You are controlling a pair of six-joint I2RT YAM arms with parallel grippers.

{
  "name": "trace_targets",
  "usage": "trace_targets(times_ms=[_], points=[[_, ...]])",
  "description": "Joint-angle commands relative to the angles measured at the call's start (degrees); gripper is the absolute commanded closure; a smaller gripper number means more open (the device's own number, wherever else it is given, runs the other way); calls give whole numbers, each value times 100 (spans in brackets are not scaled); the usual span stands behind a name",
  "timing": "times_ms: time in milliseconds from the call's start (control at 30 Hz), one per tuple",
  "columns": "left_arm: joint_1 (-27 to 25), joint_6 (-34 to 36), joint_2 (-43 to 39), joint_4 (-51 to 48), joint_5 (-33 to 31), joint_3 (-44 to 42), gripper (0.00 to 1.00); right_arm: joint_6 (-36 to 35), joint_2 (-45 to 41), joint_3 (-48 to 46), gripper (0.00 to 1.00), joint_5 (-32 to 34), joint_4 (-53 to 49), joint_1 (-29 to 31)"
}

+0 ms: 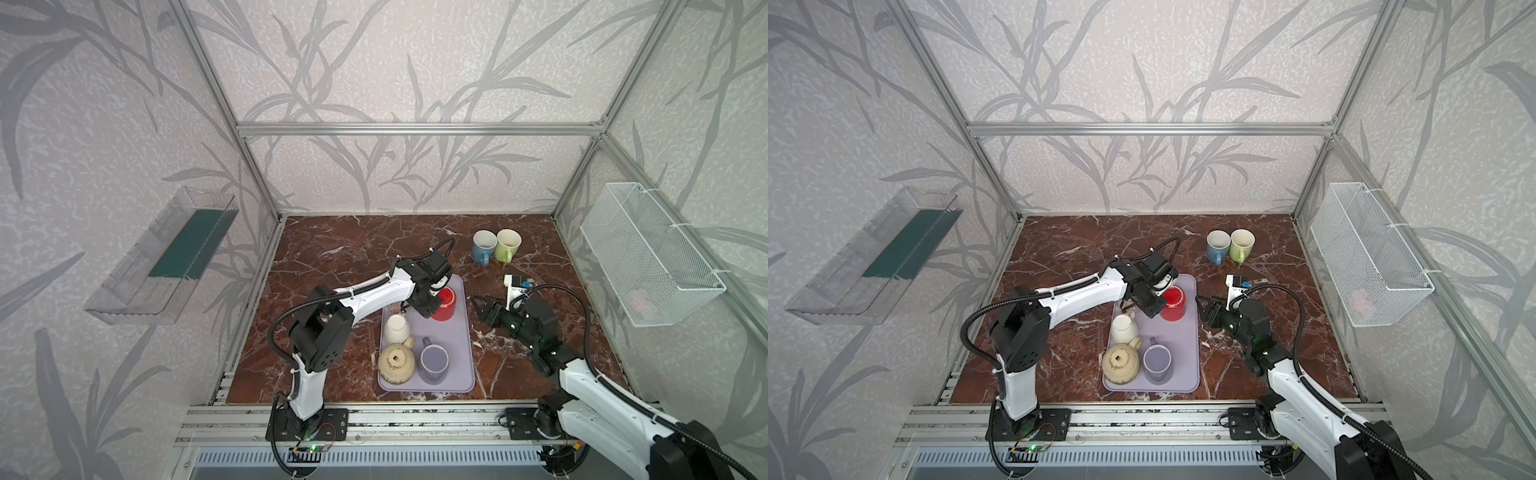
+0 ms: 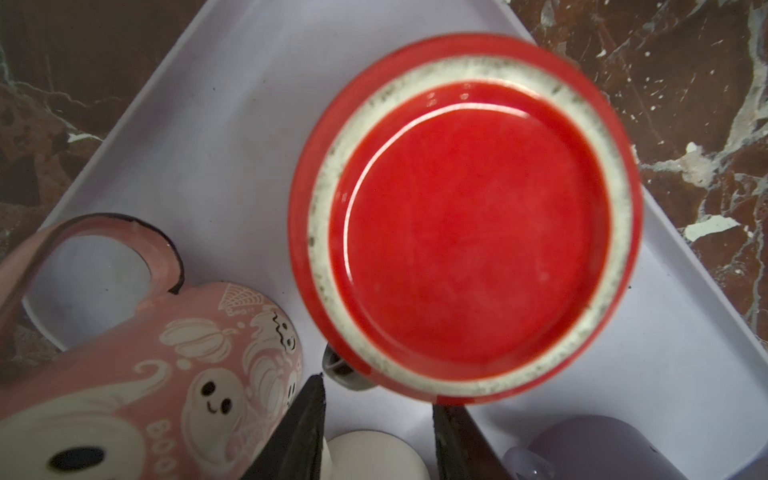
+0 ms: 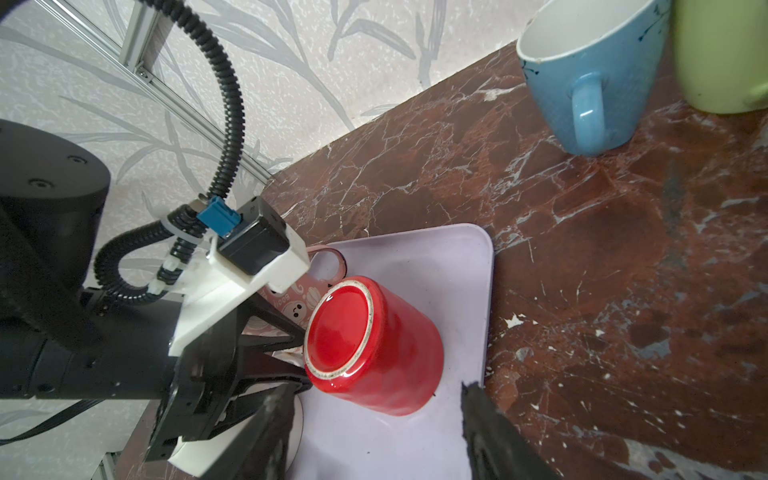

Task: Turn the mug right side up
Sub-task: 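Move the left gripper over the red mug while the right gripper draws back, then lower the left gripper onto the red mug's base and close it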

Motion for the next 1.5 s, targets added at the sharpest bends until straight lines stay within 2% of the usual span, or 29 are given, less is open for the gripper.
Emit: trace_targets(times_ms=[0, 700, 800, 1000, 1167, 1267, 1467], points=[[-17, 161, 88, -90, -25, 183, 58, 44, 38, -48, 36, 46, 203, -21], [-65, 140, 500, 48, 204, 590, 52, 20, 195, -4, 36, 0, 226, -30], [-103, 117, 554, 65, 247, 660, 54, -5, 182, 22, 36, 5, 170, -30], [-166, 58, 648, 75, 302, 741, 69, -25, 135, 49, 36, 10, 105, -30], [-210, 39, 682, 96, 295, 741, 74, -42, 105, 65, 36, 23, 65, -38], [-224, 29, 710, 113, 280, 741, 74, -51, 75, 67, 36, 22, 32, -39], [-245, -15, 789, 158, 222, 772, 66, -66, 68, 67, 36, 32, 25, -38]])
